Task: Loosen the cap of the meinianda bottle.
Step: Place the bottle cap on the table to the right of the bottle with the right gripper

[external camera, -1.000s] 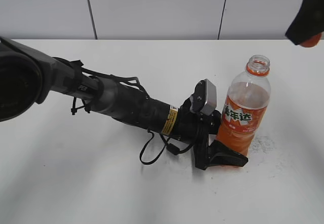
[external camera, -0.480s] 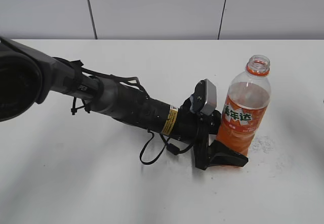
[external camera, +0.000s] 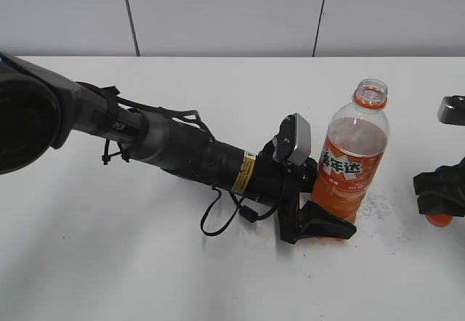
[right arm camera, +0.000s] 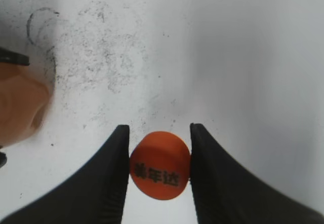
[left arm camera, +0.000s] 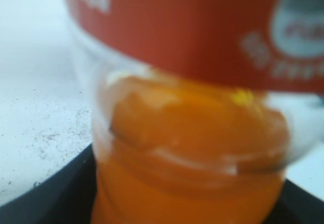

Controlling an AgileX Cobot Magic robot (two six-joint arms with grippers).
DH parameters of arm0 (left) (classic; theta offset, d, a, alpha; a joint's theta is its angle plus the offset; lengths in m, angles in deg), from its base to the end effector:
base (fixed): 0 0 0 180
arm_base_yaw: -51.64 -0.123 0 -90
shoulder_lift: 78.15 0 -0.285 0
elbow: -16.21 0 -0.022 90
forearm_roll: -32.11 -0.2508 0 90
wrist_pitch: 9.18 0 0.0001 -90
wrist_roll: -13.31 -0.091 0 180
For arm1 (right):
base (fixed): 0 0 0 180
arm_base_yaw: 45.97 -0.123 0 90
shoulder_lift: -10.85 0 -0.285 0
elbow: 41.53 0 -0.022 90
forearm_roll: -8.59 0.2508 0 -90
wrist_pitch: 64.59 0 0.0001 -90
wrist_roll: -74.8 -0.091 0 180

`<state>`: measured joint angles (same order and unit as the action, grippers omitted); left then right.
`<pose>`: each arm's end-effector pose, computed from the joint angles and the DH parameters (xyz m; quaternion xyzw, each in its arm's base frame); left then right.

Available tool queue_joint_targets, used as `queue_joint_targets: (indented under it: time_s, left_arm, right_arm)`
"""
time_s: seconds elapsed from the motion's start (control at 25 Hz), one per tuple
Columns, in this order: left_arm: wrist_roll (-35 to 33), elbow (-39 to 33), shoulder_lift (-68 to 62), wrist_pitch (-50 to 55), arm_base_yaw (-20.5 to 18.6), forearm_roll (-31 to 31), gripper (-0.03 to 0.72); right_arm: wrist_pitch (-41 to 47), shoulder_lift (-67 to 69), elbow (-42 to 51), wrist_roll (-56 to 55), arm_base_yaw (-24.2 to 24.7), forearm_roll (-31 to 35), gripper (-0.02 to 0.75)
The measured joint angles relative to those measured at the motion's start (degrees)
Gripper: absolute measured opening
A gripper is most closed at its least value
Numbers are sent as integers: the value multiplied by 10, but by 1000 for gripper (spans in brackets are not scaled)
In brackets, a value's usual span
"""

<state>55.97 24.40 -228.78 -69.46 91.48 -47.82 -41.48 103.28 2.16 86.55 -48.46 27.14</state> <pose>0.3012 -0.3526 0.0500 0.6172 0.5190 -0.4760 0.3509 0.2346 0.0216 0.1584 0.0130 0.9799 0.0743 0.1845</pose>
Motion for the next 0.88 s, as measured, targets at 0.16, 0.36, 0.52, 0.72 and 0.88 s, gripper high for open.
queue_joint_targets:
  time_s: [0.16,0.36,0.52,0.72,0.88]
  left_arm:
    - [0,0,0,0,0,0,551]
    - [0,0,0,-1,0,0,551]
    - [0,0,0,-1,0,0,551]
    - [0,0,0,-1,0,0,551]
    - [0,0,0,-1,0,0,551]
  right_arm:
    - [-50,44,1,0,0,11,270]
    - [-81,86,1,1,0,25,270]
    - [-83,99,1,1,0,28,270]
    - [-98,101,1,1,0,29,270]
    - [-106,101,1,1,0,29,270]
